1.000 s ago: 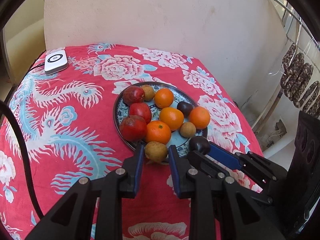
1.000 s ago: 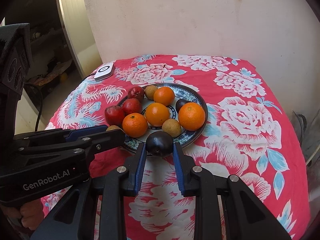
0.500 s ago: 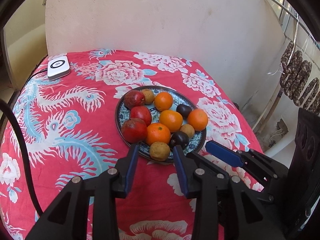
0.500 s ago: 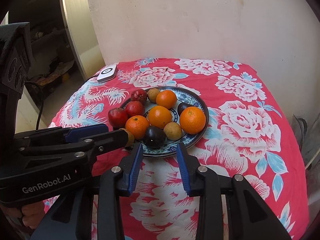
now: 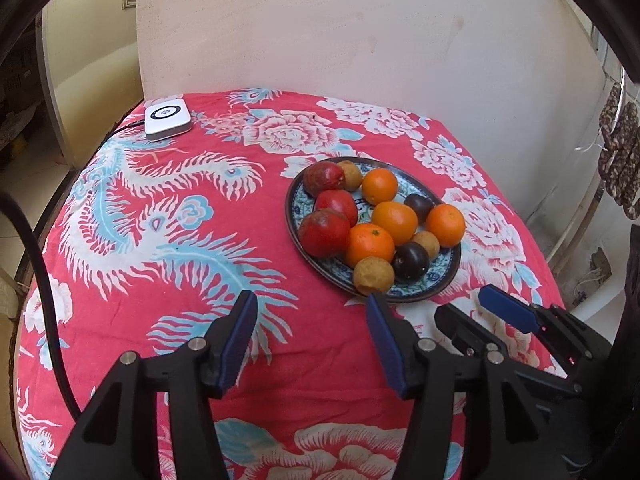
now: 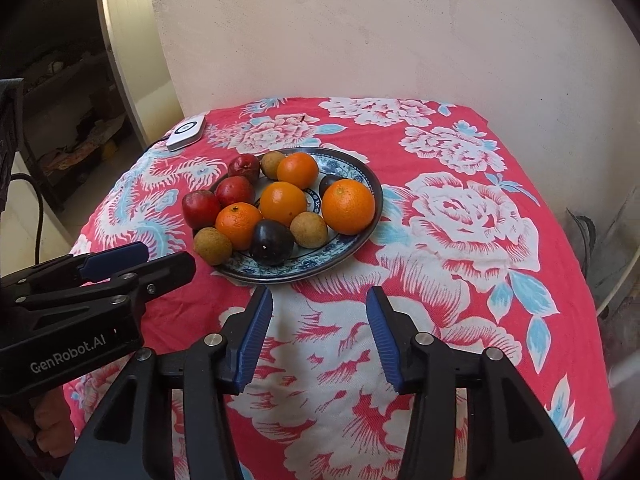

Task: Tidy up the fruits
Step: 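Withdraw both open tools away from the plate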

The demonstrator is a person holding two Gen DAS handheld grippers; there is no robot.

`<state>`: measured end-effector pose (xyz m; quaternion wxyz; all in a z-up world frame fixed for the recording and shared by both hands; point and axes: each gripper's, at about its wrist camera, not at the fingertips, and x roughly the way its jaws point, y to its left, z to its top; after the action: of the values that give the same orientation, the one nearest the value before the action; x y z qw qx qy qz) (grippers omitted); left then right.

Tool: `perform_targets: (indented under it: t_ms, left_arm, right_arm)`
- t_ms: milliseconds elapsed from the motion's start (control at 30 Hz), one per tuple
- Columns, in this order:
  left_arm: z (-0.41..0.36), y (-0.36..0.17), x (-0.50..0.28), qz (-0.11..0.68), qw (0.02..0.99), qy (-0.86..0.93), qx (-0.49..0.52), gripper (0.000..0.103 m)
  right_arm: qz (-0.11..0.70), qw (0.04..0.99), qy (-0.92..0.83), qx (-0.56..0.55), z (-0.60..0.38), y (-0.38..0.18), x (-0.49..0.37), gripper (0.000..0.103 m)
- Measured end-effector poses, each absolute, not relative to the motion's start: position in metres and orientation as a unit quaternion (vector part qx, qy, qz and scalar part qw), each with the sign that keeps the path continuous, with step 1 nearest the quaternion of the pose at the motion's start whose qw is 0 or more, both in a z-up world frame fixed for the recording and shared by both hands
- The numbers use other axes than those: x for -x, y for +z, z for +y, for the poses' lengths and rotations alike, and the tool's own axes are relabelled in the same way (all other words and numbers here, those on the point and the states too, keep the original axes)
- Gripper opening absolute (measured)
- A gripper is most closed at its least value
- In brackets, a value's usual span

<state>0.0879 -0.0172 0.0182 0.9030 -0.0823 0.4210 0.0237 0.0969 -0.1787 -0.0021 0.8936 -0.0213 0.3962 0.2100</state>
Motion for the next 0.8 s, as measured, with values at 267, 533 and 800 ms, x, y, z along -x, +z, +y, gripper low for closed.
perform_targets:
  t_ms: [267, 533, 800]
  left_arm:
    - [-0.017, 0.006, -0.092, 0.447, 0.890, 0.051, 0.071, 0.068]
    - [-0.022, 0.004, -0.093, 0.446, 0.891, 0.063, 0.047, 0.068]
    - [-0.022, 0.004, -0.094, 0.446, 0.892, 0.066, 0.042, 0.068]
  right_arm:
    - [0.412, 0.889, 0.197, 0.024, -0.179, -0.007, -0.101, 0.056]
    - [0.416, 0.888, 0.194, 0.023, -0.181, -0.008, -0.102, 0.057]
    - [0.417, 0.888, 0.193, 0.025, -0.180, -0.008, -0.102, 0.058]
